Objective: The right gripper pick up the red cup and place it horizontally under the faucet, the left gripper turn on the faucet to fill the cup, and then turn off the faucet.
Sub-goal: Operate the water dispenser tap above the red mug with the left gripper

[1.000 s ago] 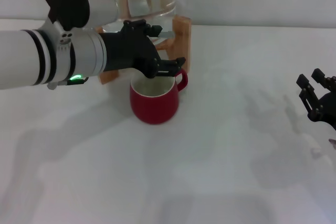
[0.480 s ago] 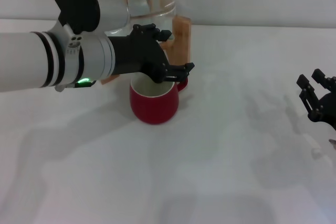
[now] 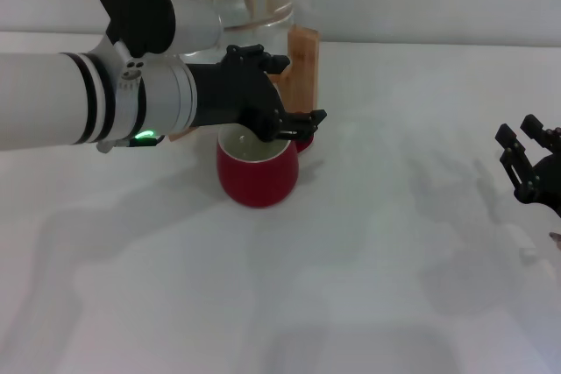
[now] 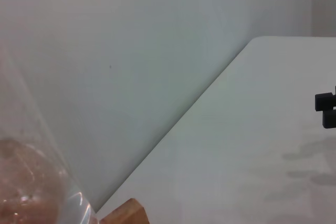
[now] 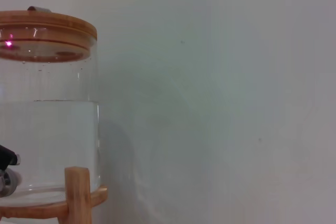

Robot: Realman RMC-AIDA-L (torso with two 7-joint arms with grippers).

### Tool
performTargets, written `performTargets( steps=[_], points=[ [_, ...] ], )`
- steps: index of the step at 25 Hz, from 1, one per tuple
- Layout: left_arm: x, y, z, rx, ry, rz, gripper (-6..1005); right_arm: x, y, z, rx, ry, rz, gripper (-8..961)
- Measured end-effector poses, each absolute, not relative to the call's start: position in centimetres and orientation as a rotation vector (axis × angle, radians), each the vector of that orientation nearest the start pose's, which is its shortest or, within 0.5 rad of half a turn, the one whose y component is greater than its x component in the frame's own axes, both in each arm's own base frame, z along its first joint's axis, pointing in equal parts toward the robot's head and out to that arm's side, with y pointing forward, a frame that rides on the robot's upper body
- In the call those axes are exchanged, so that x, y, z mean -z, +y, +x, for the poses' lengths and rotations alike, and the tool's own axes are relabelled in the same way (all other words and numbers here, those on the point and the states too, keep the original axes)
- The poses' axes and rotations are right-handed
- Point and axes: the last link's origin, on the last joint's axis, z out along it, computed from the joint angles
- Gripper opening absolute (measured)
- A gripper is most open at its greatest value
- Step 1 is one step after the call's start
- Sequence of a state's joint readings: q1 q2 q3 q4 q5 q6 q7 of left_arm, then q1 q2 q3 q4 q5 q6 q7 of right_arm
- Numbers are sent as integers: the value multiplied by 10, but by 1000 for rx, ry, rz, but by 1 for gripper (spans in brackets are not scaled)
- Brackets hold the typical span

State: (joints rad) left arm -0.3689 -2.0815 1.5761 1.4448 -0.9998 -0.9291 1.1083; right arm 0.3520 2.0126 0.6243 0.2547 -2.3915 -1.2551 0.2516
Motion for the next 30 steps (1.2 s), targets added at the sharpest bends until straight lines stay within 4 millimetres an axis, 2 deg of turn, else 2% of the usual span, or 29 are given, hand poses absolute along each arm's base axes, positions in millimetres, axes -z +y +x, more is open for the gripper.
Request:
performTargets(
  steps=[30],
  points=[
    [13, 368, -143, 205, -219, -2509, 877, 32, 297, 316, -822, 489, -1855, 333]
  ],
)
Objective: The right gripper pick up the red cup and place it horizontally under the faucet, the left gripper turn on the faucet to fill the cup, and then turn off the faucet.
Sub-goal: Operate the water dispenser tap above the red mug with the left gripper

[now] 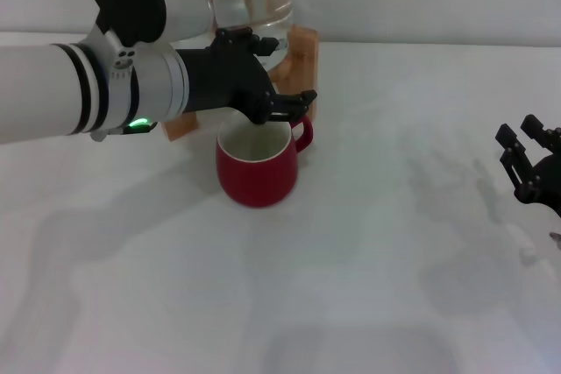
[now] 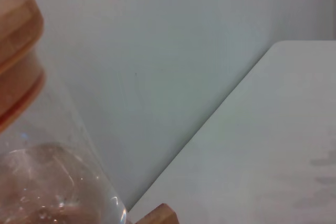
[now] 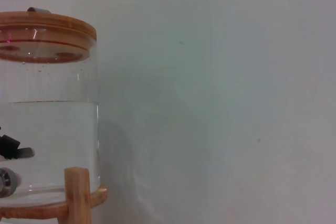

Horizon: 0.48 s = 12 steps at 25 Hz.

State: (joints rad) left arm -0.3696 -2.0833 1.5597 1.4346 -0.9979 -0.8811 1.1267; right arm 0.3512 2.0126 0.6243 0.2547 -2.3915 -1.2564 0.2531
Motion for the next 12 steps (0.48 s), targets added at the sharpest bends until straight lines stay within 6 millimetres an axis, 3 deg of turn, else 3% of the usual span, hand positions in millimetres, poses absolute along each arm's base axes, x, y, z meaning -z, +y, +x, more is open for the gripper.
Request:
performTargets(
  steps=[12],
  points=[
    [14, 367, -141, 210, -208, -2509, 877, 32, 297, 316, -822, 488, -1855, 334]
  ],
)
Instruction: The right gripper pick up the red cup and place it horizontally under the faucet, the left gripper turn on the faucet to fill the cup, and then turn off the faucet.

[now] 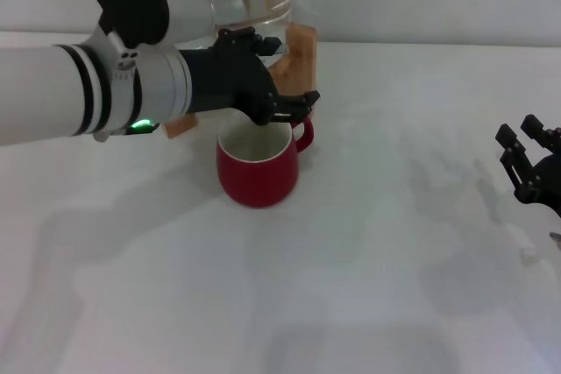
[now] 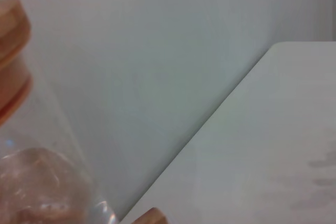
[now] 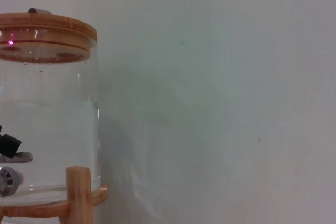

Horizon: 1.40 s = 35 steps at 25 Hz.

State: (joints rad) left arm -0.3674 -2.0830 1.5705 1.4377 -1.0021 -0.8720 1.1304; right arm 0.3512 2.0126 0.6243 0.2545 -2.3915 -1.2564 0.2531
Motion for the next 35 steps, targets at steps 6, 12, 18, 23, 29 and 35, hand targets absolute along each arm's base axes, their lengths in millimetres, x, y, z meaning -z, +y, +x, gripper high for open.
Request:
performTargets(
  steps=[6, 12, 18, 23, 29, 35],
  points=[
    [24, 361, -132, 230, -177, -2542, 877, 32, 297, 317, -819, 488, -1855, 334],
    [25, 353, -121, 327, -136, -2550, 877, 32, 296, 318, -818, 488, -1853, 334],
    [15, 336, -118, 524, -80, -2499, 877, 30, 291, 319, -827, 486, -1843, 334],
    [4, 322, -126, 683, -78, -2417, 878, 29, 288, 320, -836, 481, -1836, 334],
    [0, 302, -146, 859, -111, -2294, 878, 28, 283, 321, -842, 476, -1841, 334],
    [1, 283, -170, 1022, -135, -2104, 878, 26, 279, 325, -835, 474, -1834, 334]
  ],
)
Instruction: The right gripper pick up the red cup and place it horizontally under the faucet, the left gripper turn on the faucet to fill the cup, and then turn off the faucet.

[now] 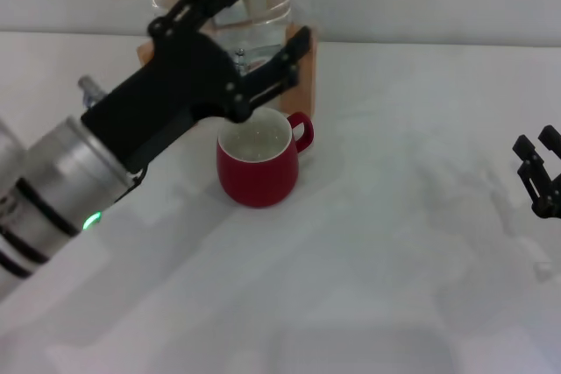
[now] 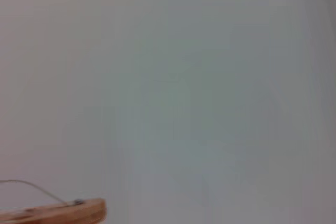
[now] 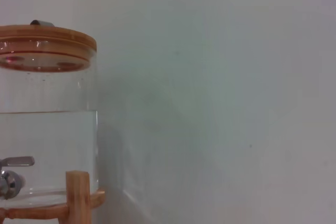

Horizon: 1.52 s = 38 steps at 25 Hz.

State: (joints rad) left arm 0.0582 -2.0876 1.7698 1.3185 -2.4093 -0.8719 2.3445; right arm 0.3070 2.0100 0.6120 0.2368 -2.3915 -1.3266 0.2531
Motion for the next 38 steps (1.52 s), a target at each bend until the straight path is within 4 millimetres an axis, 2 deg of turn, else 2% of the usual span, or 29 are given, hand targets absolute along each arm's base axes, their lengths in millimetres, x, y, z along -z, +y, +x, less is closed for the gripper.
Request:
performTargets(
  steps=[7, 11, 24, 29, 30, 38],
  points=[
    [6, 273, -198, 1076, -205, -1916, 878, 23, 278, 328, -825, 464, -1832, 334],
    [6, 271, -216, 1052, -231, -1843, 878, 21, 279, 328, -829, 452, -1822, 334],
    [1, 279, -275, 875, -356, -1763, 878, 16, 285, 328, -820, 432, -1816, 334],
    [-1, 280, -290, 841, -392, -1743, 878, 15, 286, 328, -823, 432, -1806, 334],
    [-3, 279, -302, 827, -422, -1722, 878, 14, 287, 328, -823, 435, -1796, 334],
    [-7, 273, -322, 848, -488, -1674, 878, 2, 292, 337, -790, 437, -1738, 334]
  ],
)
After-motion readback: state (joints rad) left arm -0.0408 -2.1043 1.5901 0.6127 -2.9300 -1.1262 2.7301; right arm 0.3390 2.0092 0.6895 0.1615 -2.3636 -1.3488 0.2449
